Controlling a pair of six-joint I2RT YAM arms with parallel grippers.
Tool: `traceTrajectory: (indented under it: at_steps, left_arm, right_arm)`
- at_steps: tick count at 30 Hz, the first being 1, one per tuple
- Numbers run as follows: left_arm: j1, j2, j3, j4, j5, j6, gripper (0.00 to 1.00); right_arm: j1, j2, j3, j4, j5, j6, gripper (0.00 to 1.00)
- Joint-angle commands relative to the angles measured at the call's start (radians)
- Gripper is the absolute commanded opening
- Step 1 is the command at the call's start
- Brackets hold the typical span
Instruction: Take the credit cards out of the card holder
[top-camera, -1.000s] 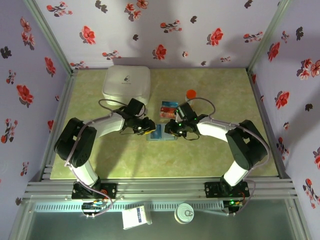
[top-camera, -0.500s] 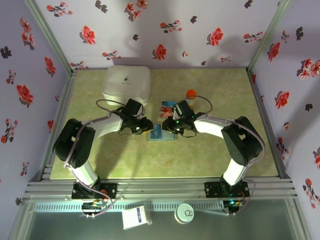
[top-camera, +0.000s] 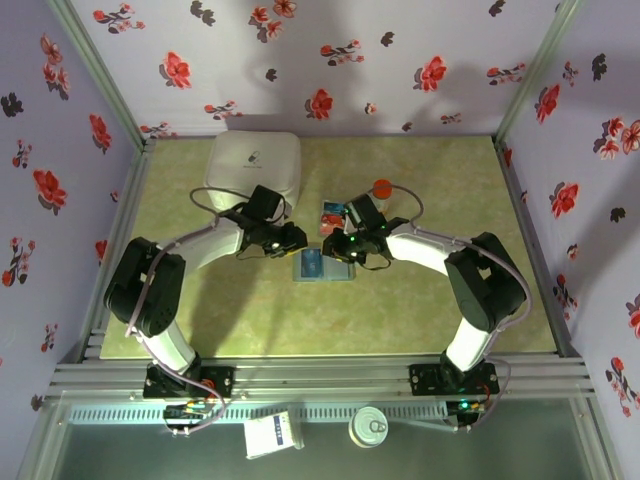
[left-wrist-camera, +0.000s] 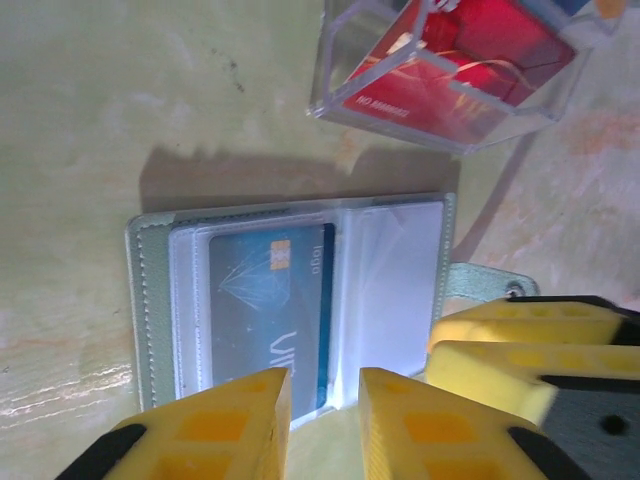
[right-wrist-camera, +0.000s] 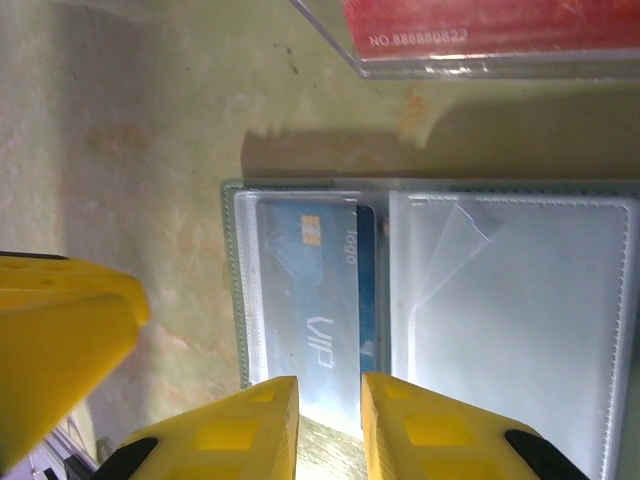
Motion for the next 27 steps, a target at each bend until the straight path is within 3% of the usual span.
traceTrajectory:
  at_steps: [1,16,27]
  left_arm:
    - [0.012,-0.052,0.045,-0.053,-0.018,0.058,0.24]
    - [-0.012,-0.097,-0.098,0.055,-0.038,0.010,0.25]
    - [-0.042,-0.104,-0.096,0.052,-0.060,-0.026,0.20]
  right_arm:
    - [0.010,0.002,0.029,-0.025,-0.008,-0.015,0.23]
    - [0.019,-0.031,-0.074,0.133,-0.004,0.028,0.24]
    - [0.027,-0.076,-0.107,0.141,-0.008,0.022,0.25]
